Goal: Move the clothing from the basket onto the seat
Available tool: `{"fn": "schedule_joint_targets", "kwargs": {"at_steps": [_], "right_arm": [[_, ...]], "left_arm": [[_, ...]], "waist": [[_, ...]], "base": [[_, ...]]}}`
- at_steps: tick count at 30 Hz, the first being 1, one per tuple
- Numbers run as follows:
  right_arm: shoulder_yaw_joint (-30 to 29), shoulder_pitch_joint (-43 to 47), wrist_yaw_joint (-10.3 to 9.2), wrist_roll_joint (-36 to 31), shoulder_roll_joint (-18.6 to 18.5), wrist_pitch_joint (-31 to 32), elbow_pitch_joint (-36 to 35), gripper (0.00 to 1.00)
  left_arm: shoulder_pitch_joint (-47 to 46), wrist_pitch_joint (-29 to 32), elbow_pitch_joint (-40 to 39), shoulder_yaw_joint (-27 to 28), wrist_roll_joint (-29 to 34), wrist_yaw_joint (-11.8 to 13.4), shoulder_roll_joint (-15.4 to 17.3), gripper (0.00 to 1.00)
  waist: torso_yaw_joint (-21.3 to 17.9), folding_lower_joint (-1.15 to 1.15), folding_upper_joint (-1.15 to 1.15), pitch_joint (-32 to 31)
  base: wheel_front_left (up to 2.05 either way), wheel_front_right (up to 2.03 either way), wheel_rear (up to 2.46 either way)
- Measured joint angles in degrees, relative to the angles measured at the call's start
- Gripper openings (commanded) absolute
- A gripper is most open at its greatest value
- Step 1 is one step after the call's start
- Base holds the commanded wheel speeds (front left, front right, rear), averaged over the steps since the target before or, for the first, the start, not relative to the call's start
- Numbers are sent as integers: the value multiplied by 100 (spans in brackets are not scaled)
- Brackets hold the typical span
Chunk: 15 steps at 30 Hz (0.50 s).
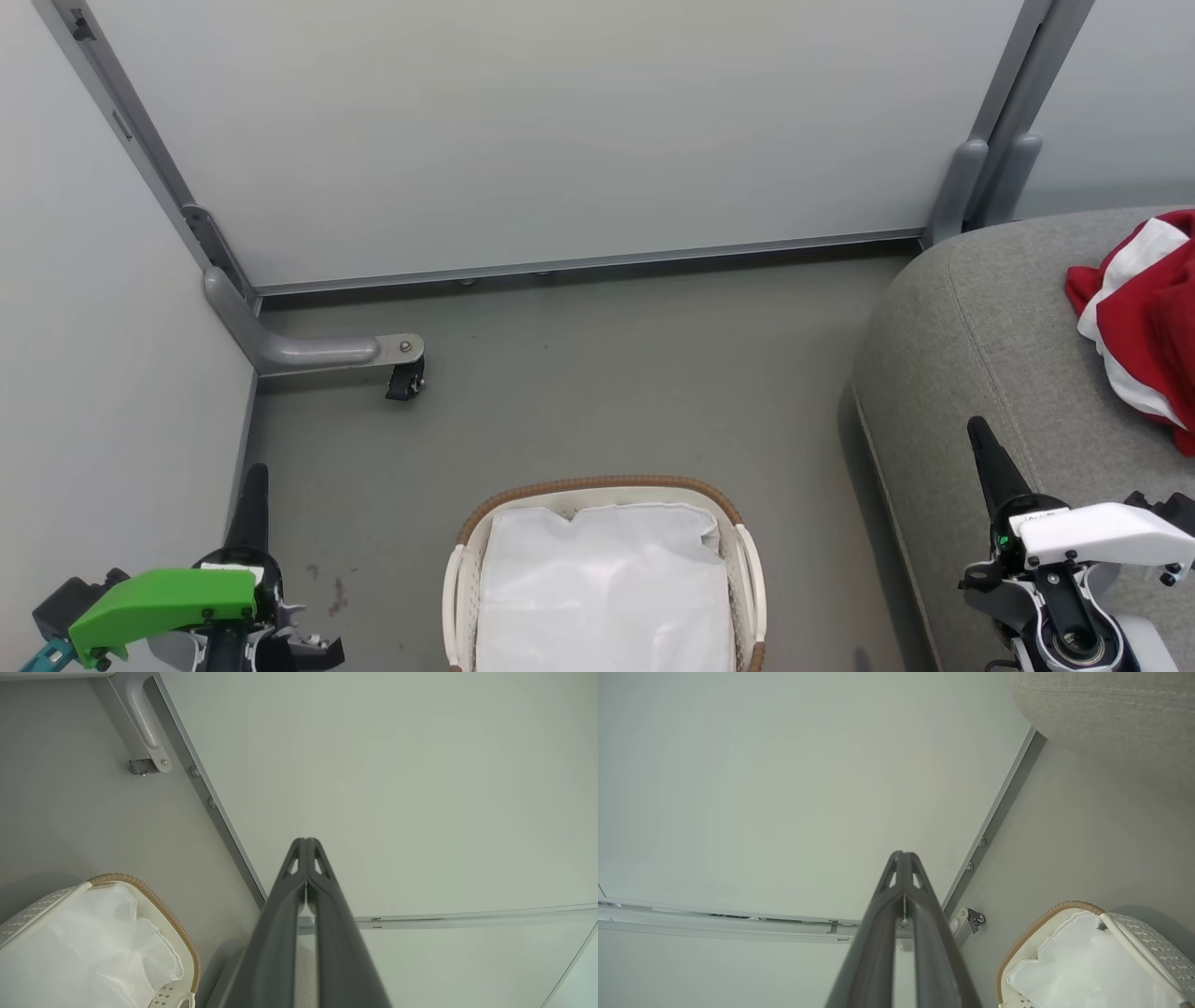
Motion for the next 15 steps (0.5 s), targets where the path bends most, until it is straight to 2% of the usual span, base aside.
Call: {"fn": "schedule_joint_targets", "kwargs": {"at_steps": [15], "right_arm": [[-34,51,-1,676,-4,175,-96,0]], "left_arm": [[-53,169,-120,40,-611,-14,3,0]], "waist": [[9,0,0,-12]], "base": [[0,0,0]]}}
